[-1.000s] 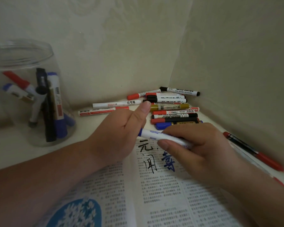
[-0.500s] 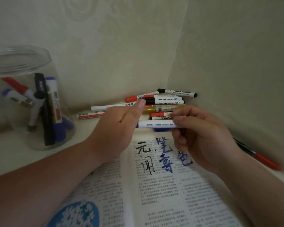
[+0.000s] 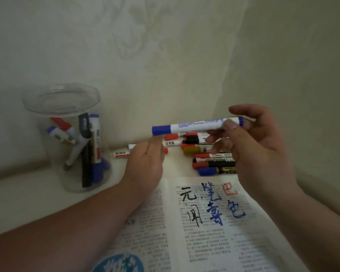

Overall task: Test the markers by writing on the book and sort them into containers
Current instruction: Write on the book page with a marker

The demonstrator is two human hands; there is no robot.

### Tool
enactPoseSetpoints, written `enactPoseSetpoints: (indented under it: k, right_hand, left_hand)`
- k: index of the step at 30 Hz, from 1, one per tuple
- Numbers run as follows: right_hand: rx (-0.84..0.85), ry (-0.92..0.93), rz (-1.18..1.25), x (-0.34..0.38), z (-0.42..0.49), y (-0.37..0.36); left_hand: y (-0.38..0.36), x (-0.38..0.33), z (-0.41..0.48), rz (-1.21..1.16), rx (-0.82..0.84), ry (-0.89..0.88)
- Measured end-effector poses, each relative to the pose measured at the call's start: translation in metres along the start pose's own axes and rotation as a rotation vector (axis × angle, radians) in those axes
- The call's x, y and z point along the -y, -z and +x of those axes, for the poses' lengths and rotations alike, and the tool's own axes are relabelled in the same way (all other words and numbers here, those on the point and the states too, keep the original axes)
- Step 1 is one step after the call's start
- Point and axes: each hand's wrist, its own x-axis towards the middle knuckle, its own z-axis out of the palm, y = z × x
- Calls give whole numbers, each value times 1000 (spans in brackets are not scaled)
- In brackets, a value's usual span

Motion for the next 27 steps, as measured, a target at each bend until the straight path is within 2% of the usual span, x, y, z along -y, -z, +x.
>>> enactPoseSetpoints:
  k: [3, 8, 11, 15, 19, 21, 24, 27]
  right_hand:
    - [41, 129, -8, 18, 16, -32]
    - [125, 274, -10, 46, 49, -83]
    - [172, 324, -231, 47, 69, -114]
    - [331, 343, -568, 35, 84, -158]
    - [491, 348, -780, 29, 84, -184]
    - [526, 339, -811, 30, 84, -189]
    - [552, 343, -868, 35, 86, -190]
    - [667, 326, -999, 31, 81, -194]
  left_hand:
    - [-1, -4, 0, -134, -34, 58]
    - [4, -3, 2, -200, 38, 102]
    - [4, -5, 1, -178, 54, 136]
    - [6, -2, 2, -223, 85, 137]
    - [10, -4, -1, 16, 98, -4]
    - [11, -4, -1, 130, 127, -39]
    - [12, -10, -1, 114, 116, -6]
    - [13, -13, -2, 123, 133, 10]
